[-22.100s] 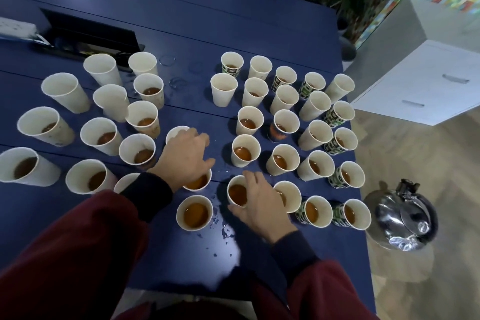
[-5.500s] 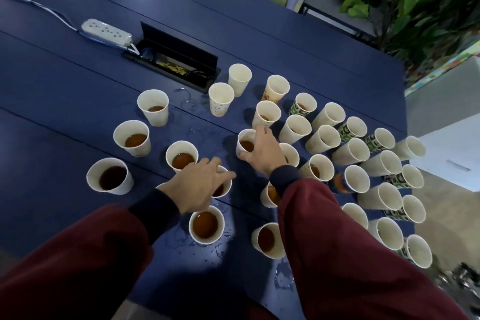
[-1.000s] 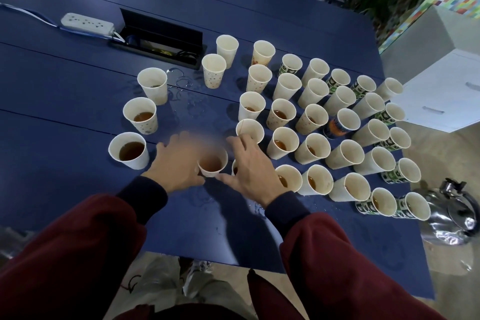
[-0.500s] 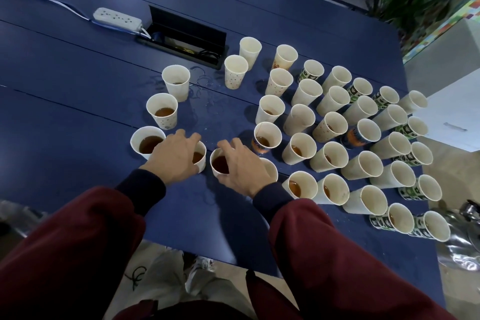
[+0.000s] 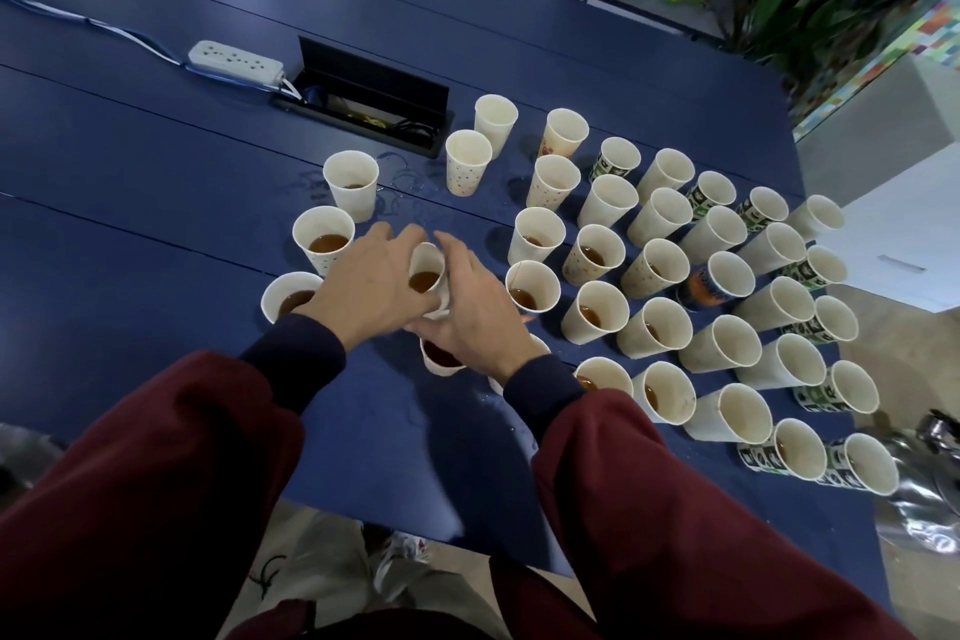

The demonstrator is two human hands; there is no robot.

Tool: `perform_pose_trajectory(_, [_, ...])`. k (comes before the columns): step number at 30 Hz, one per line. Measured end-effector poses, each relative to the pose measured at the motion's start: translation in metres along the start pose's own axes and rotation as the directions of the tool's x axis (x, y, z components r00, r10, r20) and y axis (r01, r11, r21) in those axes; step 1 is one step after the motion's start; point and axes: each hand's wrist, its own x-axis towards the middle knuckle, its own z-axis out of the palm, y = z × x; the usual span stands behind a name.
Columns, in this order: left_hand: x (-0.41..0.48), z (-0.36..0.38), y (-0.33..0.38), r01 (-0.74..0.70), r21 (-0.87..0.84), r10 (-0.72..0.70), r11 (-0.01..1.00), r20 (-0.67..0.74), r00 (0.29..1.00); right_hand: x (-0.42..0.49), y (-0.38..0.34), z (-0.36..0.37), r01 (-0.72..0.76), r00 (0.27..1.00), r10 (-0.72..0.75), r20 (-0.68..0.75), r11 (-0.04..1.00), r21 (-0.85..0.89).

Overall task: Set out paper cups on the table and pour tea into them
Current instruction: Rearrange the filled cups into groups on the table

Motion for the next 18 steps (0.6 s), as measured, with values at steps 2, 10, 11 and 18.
perform_pose_trajectory(2, [0.002,-0.005,0.005,-0.013,-0.005,0.013,1.000,-0.030,0.999,0.006,-0.003,0.000,-0.001,0.999,0.001,-0.046,1.000,0.011])
perform_pose_trajectory(10, [0.020,-0.023,-0.018,-0.029,-0.262,0.040,0.965,0.036,0.999,0.032,-0.007,0.003,0.023,0.995,-0.029,-0.094,0.998,-0.058])
perform_pose_trajectory(11, [0.022,-0.025,-0.022,-0.010,-0.323,0.031,0.946,0.059,0.998,0.034,-0.006,0.003,-0.001,0.996,-0.004,-0.091,0.998,-0.057])
perform_pose_trajectory(18, [0.043,-0.022,-0.068,0.144,0.011,-0.142,0.989,-0.099,0.985,0.045,0.009,0.004,-0.229,0.973,0.223,-0.065,0.968,-0.098])
